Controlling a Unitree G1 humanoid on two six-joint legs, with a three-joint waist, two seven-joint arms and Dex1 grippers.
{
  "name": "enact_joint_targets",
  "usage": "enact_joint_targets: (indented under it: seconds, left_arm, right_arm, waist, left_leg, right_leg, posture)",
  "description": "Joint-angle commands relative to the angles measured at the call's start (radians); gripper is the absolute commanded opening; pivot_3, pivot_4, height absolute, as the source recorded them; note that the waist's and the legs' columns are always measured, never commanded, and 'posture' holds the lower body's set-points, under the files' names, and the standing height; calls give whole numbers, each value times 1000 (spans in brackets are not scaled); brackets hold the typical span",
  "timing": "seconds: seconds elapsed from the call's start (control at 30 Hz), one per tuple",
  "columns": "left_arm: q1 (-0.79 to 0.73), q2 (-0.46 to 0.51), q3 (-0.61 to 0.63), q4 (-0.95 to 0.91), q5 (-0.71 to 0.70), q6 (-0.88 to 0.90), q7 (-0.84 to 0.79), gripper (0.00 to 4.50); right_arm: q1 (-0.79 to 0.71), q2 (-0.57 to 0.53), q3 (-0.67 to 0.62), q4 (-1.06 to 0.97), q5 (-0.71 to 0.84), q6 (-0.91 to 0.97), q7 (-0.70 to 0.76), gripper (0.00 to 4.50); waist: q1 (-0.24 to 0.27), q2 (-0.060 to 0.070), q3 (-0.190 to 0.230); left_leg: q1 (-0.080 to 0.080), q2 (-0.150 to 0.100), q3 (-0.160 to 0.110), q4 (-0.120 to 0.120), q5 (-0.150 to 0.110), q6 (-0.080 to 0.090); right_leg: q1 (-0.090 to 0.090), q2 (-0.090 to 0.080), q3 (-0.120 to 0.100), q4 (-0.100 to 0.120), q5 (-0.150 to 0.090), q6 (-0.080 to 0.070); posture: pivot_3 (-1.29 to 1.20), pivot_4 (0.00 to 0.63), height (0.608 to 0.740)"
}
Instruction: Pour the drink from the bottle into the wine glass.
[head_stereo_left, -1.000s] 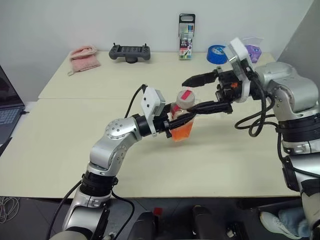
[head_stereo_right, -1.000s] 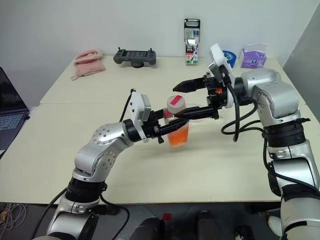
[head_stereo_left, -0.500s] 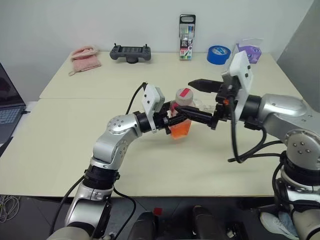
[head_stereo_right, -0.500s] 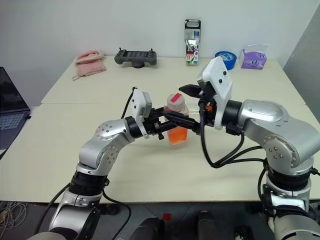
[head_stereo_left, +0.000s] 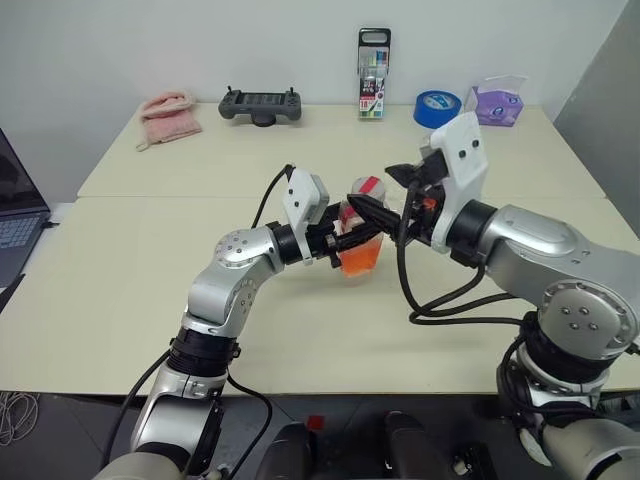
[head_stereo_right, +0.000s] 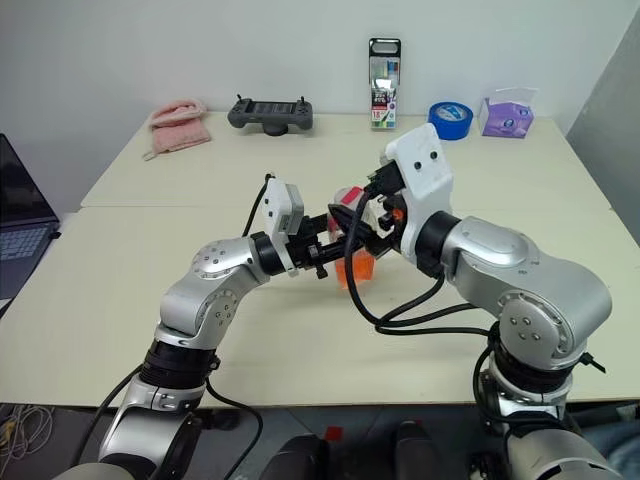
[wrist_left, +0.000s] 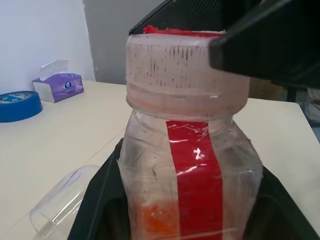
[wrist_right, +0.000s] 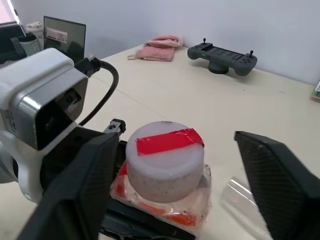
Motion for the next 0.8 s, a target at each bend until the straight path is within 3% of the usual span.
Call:
enact_joint_targets:
  seconds: [0.03, 0.1, 0.33, 0.43, 0.63, 0.7, 0.8]
  left_arm:
    - [-20, -7, 18, -23, -4, -26, -1, 1769]
    - [-20, -7, 19, -22, -3, -27, -2, 1769]
    - [-27, -7, 23, -12, 2, -32, -4, 1768]
    - [-24, -5, 26, -26, 0, -27, -1, 1768]
    - [-30, -22, 13, -36, -2, -23, 2, 1767]
    - [-34, -27, 10, -43, -4, -20, 3, 1766]
    - [-37, -32, 5, -47, -3, -18, 6, 1764]
  right_arm:
    - [-32, 6, -14, -35, -15, 14, -28, 2514]
    - [-31, -5, -4, -34, -23, 22, -31, 1835]
    - [-24, -79, 17, 12, -37, -2, 0, 1777]
    - [-16, -109, 12, 78, -13, -91, 83, 1777]
    - [-30, -321, 110, 361, 12, -507, 671, 1777]
    - [-73, -410, 212, 488, -62, -685, 915, 1777]
    - [-139, -444, 294, 654, -144, -873, 1108, 1777]
  waist:
    - [-1, 0, 0]
    - [-1, 0, 0]
    - [-2, 0, 0]
    - [-2, 0, 0]
    - [-3, 0, 0]
    - [-3, 0, 0]
    - [-6, 0, 1]
  left_leg:
    - [0, 0, 0, 0, 0, 0]
    - [0, 0, 0, 0, 0, 0]
    - [0, 0, 0, 0, 0, 0]
    - [0, -1, 0, 0, 0, 0]
    - [1, -2, 5, 0, 0, 0]
    - [1, -2, 8, 0, 0, 1]
    - [2, 0, 10, 0, 0, 1]
  right_leg:
    - [0, 0, 0, 0, 0, 0]
    - [0, 0, 0, 0, 0, 0]
    - [0, 0, 0, 0, 0, 0]
    - [0, 0, 0, 0, 0, 0]
    - [1, 0, 0, -2, 0, 0]
    - [1, 1, 0, -2, 0, 0]
    - [1, 3, 1, -2, 0, 0]
  posture:
    - [0, 150, 740]
    - [0, 150, 740]
    - [0, 150, 740]
    - [0, 150, 740]
    - [0, 150, 740]
    - [0, 150, 740]
    - [0, 150, 740]
